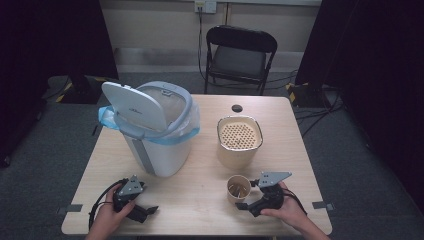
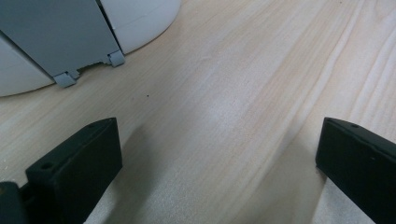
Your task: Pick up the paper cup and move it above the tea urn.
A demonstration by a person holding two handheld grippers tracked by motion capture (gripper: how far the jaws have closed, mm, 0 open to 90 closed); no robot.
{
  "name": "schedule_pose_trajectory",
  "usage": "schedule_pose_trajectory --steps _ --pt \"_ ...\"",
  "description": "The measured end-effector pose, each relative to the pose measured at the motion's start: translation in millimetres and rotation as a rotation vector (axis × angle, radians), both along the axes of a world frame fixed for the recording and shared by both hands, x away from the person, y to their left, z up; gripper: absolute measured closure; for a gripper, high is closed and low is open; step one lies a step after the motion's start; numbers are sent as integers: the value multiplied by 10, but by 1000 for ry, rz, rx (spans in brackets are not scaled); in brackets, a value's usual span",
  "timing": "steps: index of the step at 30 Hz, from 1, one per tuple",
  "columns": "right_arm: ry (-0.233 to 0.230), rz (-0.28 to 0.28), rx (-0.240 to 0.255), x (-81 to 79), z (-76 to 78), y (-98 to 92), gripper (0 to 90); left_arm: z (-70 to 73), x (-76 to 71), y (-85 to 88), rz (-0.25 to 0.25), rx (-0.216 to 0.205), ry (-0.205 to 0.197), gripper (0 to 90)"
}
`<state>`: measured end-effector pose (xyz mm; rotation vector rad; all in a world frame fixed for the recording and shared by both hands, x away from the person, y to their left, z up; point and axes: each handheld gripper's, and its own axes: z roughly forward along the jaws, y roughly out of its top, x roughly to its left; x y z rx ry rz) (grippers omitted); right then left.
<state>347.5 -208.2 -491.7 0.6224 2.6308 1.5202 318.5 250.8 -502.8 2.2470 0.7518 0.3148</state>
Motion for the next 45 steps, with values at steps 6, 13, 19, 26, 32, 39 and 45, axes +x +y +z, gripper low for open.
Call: schedule_pose_trajectory --steps 6,13,19,26,32,39,45 --pt "-11 8 17 42 1 89 167 -1 -2 -1 2 -2 1 0" --pt "-27 9 32 68 -21 111 203 -4 -6 -3 4 -6 0 0" --pt "-49 19 44 69 -36 134 224 -2 -7 -2 4 -4 1 0" --pt "-64 22 46 61 -34 164 246 -2 -7 -2 5 -5 1 0" --pt "-79 19 40 48 -31 153 260 -2 -7 -2 5 -4 2 0" --pt "-92 19 4 47 12 94 265 0 -8 -1 5 -1 2 0" --pt "-93 -6 -18 89 81 -36 270 0 -9 -1 6 -1 2 0"
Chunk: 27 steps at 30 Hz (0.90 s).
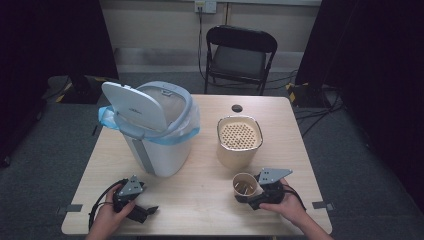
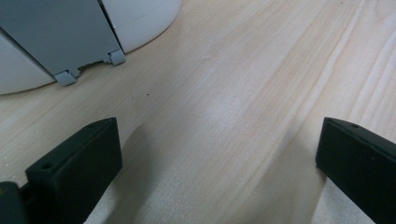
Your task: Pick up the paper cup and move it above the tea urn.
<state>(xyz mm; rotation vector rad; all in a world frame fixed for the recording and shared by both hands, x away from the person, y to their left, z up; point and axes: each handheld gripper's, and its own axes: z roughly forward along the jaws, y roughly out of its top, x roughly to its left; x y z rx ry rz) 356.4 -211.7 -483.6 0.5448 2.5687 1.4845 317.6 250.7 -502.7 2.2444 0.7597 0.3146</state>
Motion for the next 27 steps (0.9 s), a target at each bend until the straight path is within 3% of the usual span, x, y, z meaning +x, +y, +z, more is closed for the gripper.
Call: schedule_pose_trajectory --steps 9,27 --pt "-7 -35 17 91 125 -135 272 0 0 0 0 0 0 0" --pt "-26 -101 -4 305 293 -377 274 0 0 0 0 0 0 0"
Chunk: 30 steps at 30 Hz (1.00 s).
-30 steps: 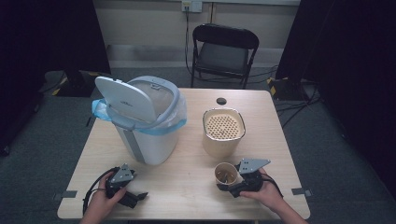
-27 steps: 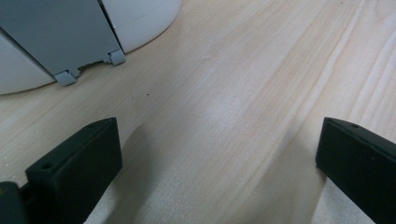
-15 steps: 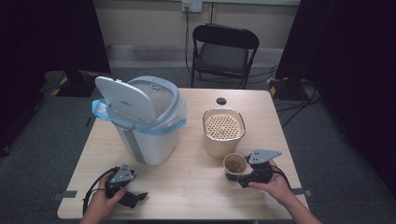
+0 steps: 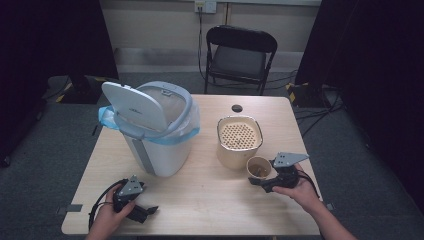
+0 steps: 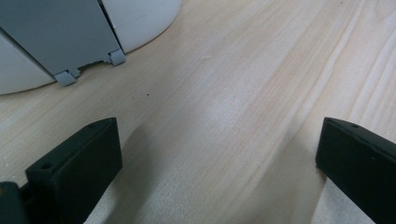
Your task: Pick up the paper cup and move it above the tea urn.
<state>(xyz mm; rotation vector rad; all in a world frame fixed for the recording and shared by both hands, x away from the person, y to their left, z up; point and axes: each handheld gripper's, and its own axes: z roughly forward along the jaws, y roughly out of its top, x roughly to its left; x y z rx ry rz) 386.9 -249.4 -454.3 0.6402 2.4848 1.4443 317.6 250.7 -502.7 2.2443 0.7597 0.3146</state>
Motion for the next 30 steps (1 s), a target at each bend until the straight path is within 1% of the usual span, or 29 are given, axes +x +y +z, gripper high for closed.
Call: schedule_pose_trajectory --steps 3,12,13,18,21,24,25,30 --pt "2 -27 6 42 1 -79 274 0 0 0 0 0 0 0" --pt "6 -63 0 126 0 -226 274 0 0 0 0 0 0 0" --pt "8 -72 -1 148 5 -264 274 0 0 0 0 0 0 0" --pt "16 -93 0 198 14 -338 274 0 0 0 0 1 0 0" --pt "14 -113 -5 261 40 -406 274 0 0 0 0 0 0 0" --pt "10 -122 -6 297 57 -436 274 0 0 0 0 0 0 0" --pt "7 -130 -9 332 74 -460 274 0 0 0 0 0 0 0" --pt "6 -137 -15 404 112 -499 274 0 0 0 0 0 0 0"
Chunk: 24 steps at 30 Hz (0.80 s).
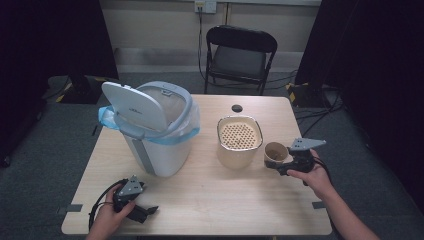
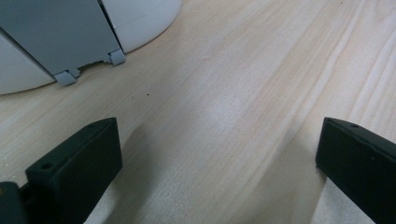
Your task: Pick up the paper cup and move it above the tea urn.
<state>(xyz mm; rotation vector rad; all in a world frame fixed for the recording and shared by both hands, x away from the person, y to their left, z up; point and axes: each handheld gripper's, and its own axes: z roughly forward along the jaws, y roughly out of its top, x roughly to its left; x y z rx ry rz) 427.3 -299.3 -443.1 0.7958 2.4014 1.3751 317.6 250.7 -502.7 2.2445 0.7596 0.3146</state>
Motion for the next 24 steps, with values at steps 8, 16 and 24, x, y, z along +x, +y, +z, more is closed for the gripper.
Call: schedule_pose_trajectory --steps 8,16,24 --pt "-14 -28 -7 170 100 -76 274 0 0 0 0 0 0 0" --pt "-32 -57 -12 353 212 -110 274 0 0 0 0 -1 0 0" --pt "-47 -72 -20 518 341 -96 274 0 0 0 0 0 0 0"
